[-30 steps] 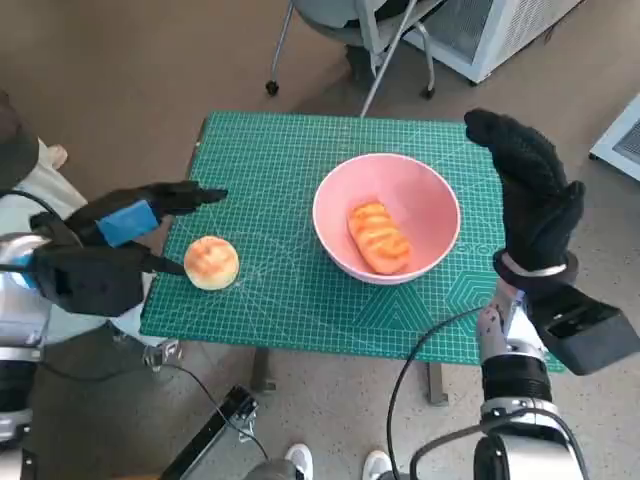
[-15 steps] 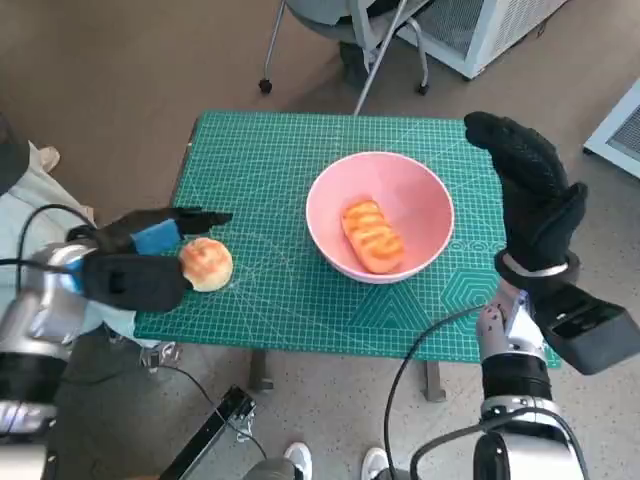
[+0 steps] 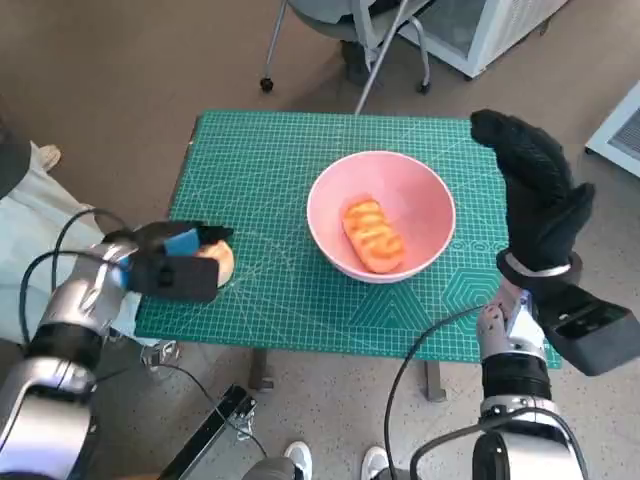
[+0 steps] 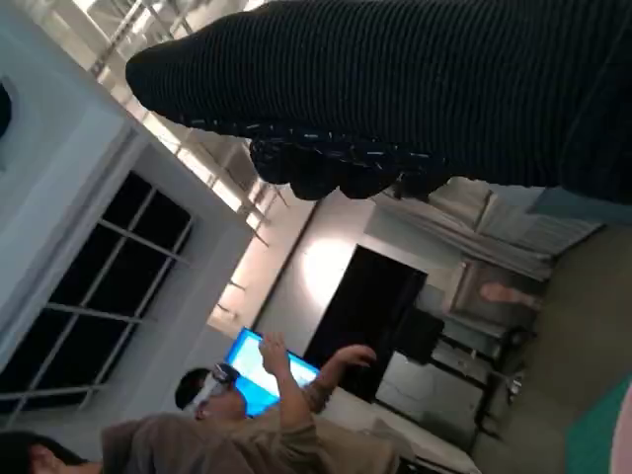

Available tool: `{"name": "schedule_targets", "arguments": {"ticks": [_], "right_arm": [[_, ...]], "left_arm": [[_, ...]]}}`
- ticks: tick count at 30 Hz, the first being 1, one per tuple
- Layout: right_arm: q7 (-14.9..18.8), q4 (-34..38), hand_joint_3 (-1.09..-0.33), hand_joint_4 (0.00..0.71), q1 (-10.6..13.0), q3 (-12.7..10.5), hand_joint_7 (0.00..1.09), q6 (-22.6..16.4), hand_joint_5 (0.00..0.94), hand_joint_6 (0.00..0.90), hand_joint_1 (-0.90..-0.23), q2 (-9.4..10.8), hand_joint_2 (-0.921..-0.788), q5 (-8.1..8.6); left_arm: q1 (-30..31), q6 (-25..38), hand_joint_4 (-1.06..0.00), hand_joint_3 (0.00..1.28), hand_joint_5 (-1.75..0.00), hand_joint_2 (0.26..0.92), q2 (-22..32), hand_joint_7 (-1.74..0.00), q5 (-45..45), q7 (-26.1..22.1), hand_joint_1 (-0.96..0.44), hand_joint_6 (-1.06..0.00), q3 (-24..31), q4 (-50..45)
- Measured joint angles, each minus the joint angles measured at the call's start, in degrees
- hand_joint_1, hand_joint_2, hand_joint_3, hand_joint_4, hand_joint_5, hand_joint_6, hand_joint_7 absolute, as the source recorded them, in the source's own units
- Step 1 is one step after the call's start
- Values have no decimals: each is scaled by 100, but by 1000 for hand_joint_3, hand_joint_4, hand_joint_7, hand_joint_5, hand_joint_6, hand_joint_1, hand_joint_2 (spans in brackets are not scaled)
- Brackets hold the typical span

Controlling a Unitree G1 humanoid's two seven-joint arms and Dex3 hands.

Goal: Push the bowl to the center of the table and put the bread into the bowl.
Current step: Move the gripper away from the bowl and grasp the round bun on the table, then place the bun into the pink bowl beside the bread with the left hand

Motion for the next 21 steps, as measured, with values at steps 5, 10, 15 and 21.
{"name": "schedule_targets", "arguments": {"ticks": [5, 10, 15, 21], "right_arm": [[-13, -37, -702, 334, 1, -7, 777, 25, 0, 25, -561, -1, -921, -12], [-56, -75, -703, 336, 19, -20, 776, 31, 1, 26, -556, -25, -921, -43], [-74, -96, -703, 337, 28, -26, 775, 54, 2, 26, -557, -55, -921, -59], [-78, -106, -696, 339, 23, -11, 773, 95, 2, 28, -563, -49, -921, -68]], "left_arm": [[-210, 72, -692, 115, -354, 902, -74, -937, 141, 122, -189, -584, -196, 259], [-234, -178, -636, 95, -1005, 918, 9, -1234, 14, 202, -25, -632, -84, 217], [-68, -720, -652, 73, -1142, 917, 142, -1174, -656, 144, -3, -664, 456, -232], [-78, -1270, -683, 59, -1171, 913, 189, -1120, -1579, 16, 1, -680, 1182, -1029]]}}
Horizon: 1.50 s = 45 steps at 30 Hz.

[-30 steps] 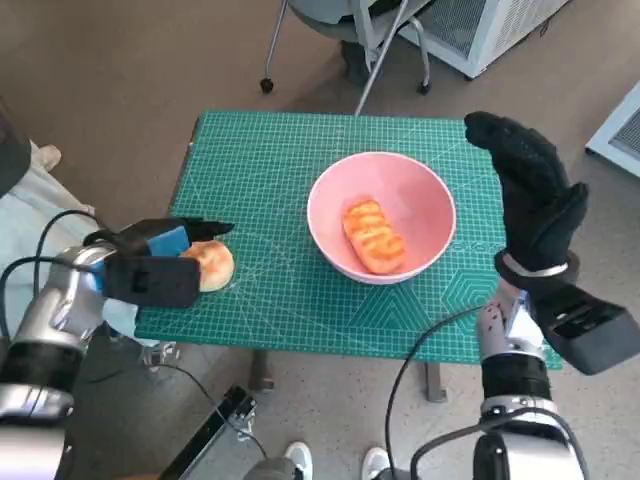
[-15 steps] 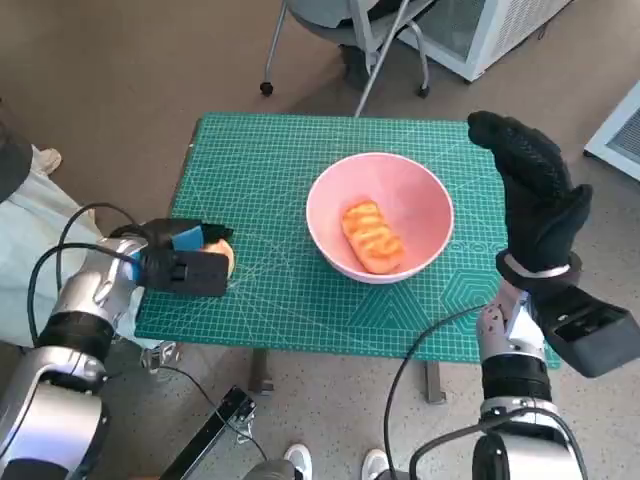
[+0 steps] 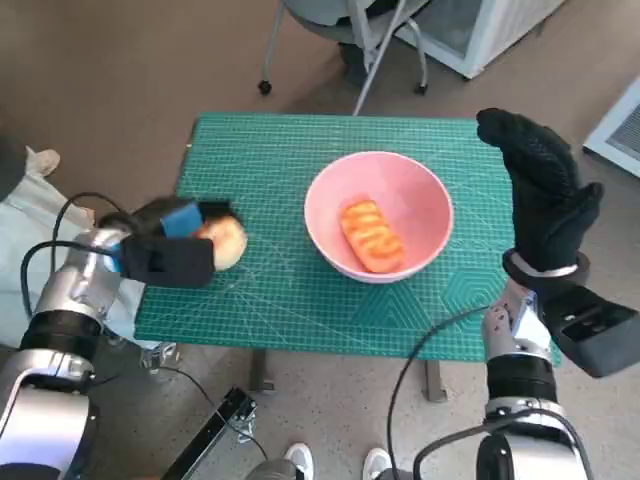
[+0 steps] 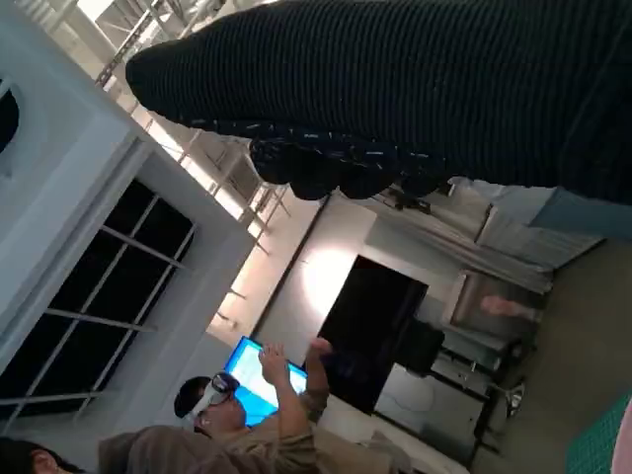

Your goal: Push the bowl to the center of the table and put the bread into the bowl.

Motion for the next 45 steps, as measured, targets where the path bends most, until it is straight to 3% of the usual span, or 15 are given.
{"name": "schedule_targets", "arguments": {"ticks": [7, 14, 22, 24, 25, 26, 27, 28, 31, 32, 38, 45], "right_arm": [[1, 17, -690, 340, -31, 16, 768, 26, 3, 32, -565, 27, -921, -31], [3, 61, -691, 341, -67, 16, 763, 28, 3, 35, -563, 34, -921, -30], [7, 92, -687, 342, -91, 26, 760, 28, 3, 42, -566, 60, -921, -31], [8, 90, -686, 342, -89, 26, 761, 27, 3, 43, -567, 68, -921, -32], [8, 90, -685, 342, -90, 26, 761, 27, 3, 43, -568, 71, -921, -32], [8, 88, -685, 342, -88, 25, 762, 26, 3, 43, -568, 71, -921, -32], [7, 85, -684, 342, -87, 25, 762, 26, 3, 43, -568, 72, -921, -33], [7, 79, -684, 342, -84, 25, 763, 24, 3, 42, -569, 71, -921, -35], [7, 40, -683, 342, -75, 25, 764, 22, 2, 40, -572, 71, -921, -37], [6, 20, -683, 342, -72, 27, 764, 22, 2, 38, -573, 71, -921, -38], [5, -33, -681, 342, -37, 19, 753, 24, 2, 23, -577, 71, -921, -35], [-75, -98, -680, 342, -32, 12, 744, 23, 1, 18, -582, 67, -921, -65]], "left_arm": [[-433, -89, -723, 51, -1108, 908, -84, -1145, -470, -9, 2, -676, 403, -852], [-999, 289, -750, 38, -1068, 906, -474, -1141, -123, 225, 2, -690, 251, -1548], [-1563, -4, -712, 28, -1070, 918, -1211, -1163, 366, 525, 1, -701, -296, -931], [-1668, -124, -666, 61, -1120, 919, -1408, -1196, 479, 673, 1, -666, -440, -532], [-1700, -160, -568, 159, -1232, 920, -1503, -1311, 505, 719, 0, -539, -487, -367], [-1728, -168, -530, 196, -1276, 920, -1606, -1356, 508, 724, 0, -491, -520, -166], [-1745, -156, -399, 232, -1162, 883, -1722, -1238, 503, 695, -21, -361, -557, 35], [-1755, -118, -294, 227, -859, 838, -1809, -991, 486, 621, -50, -231, -587, 190], [-1756, 187, -103, 170, -311, 775, -2054, -544, 478, 157, -111, -75, -730, 573], [-1755, 335, -66, 155, -204, 762, -2110, -457, 483, -23, -128, -48, -791, 649], [-1721, 752, -20, 98, -35, 751, -2253, -400, 478, -621, -225, -4, -919, 779], [-1538, 476, -12, 85, -11, 808, -2258, -439, -24, -536, -369, 1, -505, 551]]}}
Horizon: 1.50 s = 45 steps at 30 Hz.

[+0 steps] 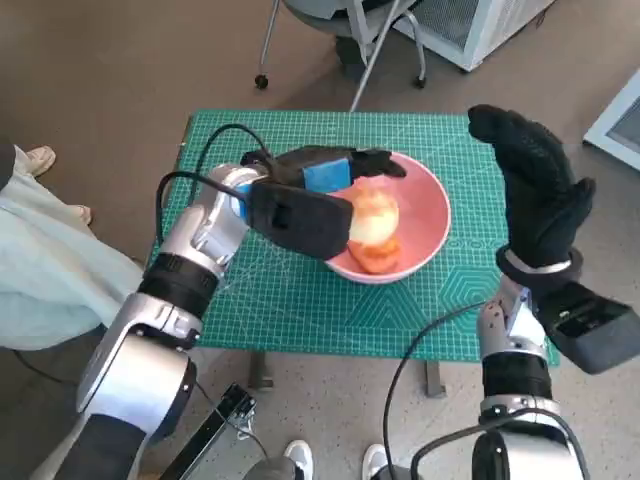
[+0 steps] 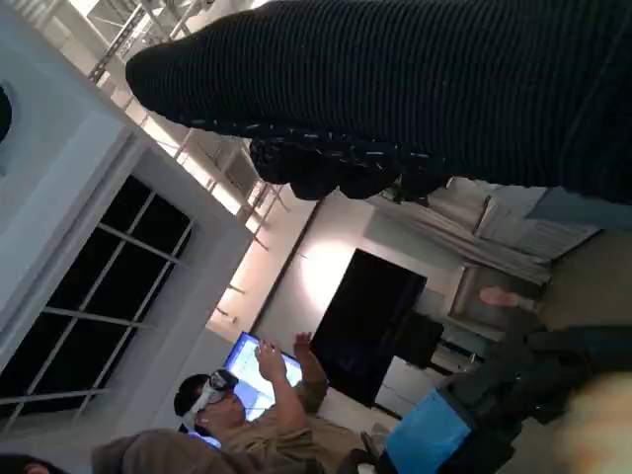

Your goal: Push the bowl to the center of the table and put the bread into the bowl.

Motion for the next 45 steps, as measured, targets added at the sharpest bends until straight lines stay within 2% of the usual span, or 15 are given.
{"name": "schedule_targets", "arguments": {"ticks": [6, 12, 17, 18, 22, 24, 27, 30, 34, 36, 45], "right_arm": [[-131, -38, -678, 341, 0, 6, 741, -2, 1, 19, -583, 0, -921, -100], [-203, -88, -679, 340, -1, 11, 740, -2, 0, 24, -576, 1, -921, -112], [-288, -191, -681, 338, -21, 16, 742, 14, 0, 28, -560, -2, -921, -156], [-304, -224, -681, 339, -24, 18, 743, 29, 0, 29, -557, -5, -921, -162], [-396, -369, -683, 339, -62, 24, 746, 107, 1, 34, -539, -32, -921, -197], [-462, -461, -683, 341, -94, 40, 749, 171, 2, 37, -533, -34, -921, -218], [-618, -670, -685, 346, -135, 94, 753, 319, 4, 41, -521, -36, -921, -270], [-795, -909, -688, 348, -165, 144, 758, 433, 4, 43, -516, -50, -921, -436], [-978, -1118, -695, 349, -185, 211, 763, 521, 5, 44, -514, -59, -921, -575], [-1037, -1176, -698, 349, -187, 247, 764, 552, 5, 44, -512, -64, -921, -653], [-1128, -1262, -730, 349, -206, 406, 767, 629, 3, 38, -513, -83, -921, -752]], "left_arm": [[293, -642, -80, 34, -21, 874, -55, -445, -673, 203, -420, -46, 537, -160], [576, -1364, -255, 31, -32, 916, -180, -331, -1554, 283, -448, -248, 1204, -248], [978, -1559, -358, 93, -49, 920, -285, -319, -2265, 411, -471, -346, 1713, -830], [1077, -1572, -365, 105, -50, 920, -309, -349, -2408, 432, -461, -336, 1794, -992], [1564, -1420, -380, 177, -61, 921, -470, -665, -2942, 589, -420, -185, 2031, -1920], [1810, -1285, -380, 193, -63, 921, -563, -713, -3158, 688, -418, -164, 2116, -2403], [2212, -1122, -381, 198, -49, 921, -759, -615, -3600, 813, -434, -221, 2289, -3018], [2543, -1018, -380, 198, -31, 921, -929, -503, -3929, 916, -454, -268, 2431, -3397], [2844, -939, -380, 209, -15, 921, -1006, -385, -4056, 966, -479, -300, 2508, -3579], [2940, -919, -380, 219, -12, 921, -1007, -359, -4053, 964, -486, -297, 2518, -3608], [3079, -867, -368, 256, -2, 921, -1012, -310, -3887, 997, -507, -284, 2486, -3899]]}}
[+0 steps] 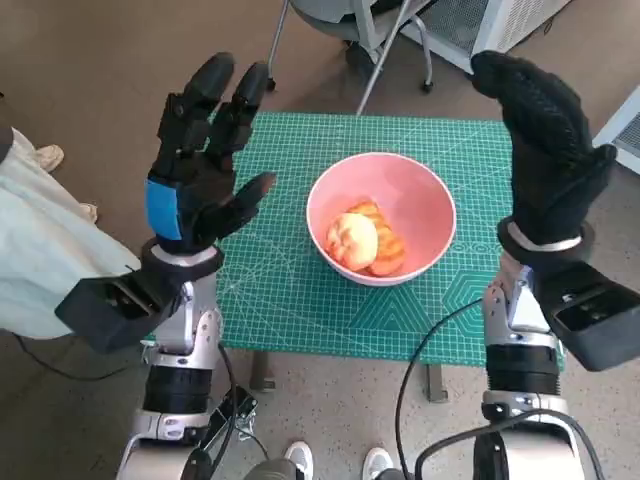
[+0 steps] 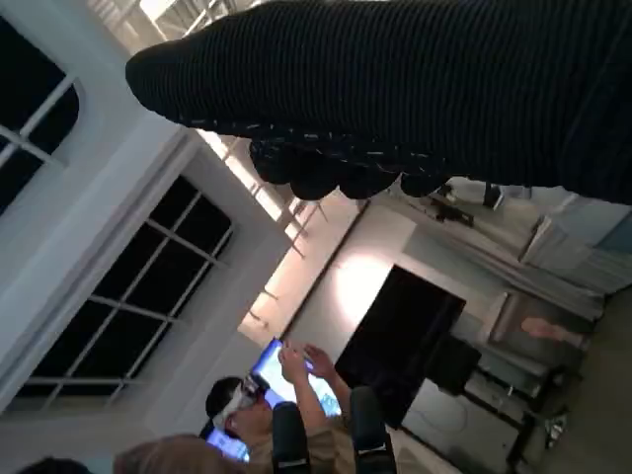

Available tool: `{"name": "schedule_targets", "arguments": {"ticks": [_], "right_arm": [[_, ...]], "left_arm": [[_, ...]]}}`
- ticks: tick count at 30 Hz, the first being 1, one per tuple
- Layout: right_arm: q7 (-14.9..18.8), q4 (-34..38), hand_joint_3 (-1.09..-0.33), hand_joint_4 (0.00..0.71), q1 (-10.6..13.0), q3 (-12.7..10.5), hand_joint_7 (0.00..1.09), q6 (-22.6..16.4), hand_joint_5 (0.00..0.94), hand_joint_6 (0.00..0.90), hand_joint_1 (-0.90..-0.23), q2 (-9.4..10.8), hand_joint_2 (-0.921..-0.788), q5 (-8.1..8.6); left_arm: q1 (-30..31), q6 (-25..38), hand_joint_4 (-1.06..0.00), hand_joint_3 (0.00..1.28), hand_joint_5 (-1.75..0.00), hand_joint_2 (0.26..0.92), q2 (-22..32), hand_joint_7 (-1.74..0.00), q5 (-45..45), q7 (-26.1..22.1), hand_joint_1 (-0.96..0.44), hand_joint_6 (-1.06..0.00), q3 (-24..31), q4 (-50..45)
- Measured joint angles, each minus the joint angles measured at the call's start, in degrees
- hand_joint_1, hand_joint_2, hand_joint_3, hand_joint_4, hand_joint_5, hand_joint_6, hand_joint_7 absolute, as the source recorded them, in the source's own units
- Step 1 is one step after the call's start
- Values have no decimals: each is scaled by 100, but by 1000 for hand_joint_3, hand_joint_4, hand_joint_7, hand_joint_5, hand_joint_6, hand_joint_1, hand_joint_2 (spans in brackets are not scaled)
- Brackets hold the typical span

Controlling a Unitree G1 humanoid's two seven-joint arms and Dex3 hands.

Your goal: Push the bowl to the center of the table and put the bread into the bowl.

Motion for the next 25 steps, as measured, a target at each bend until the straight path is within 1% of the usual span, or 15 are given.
{"name": "schedule_targets", "arguments": {"ticks": [4, 8, 25], "right_arm": [[0, -4, -745, 346, -13, 49, 767, 2, 2, 32, -511, -38, -921, -82], [-1, -9, -762, 344, -16, 69, 767, 2, 0, 29, -509, -92, -921, -126], [-95, -78, -763, 338, -18, 104, 772, 15, 0, 26, -519, -161, -921, -143]], "left_arm": [[1, 15, -350, 262, 0, 921, -34, -297, 59, 40, -513, -274, -31, -84], [16, 19, -344, 268, 0, 921, -70, -285, 80, 68, -516, -266, -41, -93], [28, 17, -335, 283, 0, 921, -123, -250, 73, 12, -519, -264, -46, -85]]}}
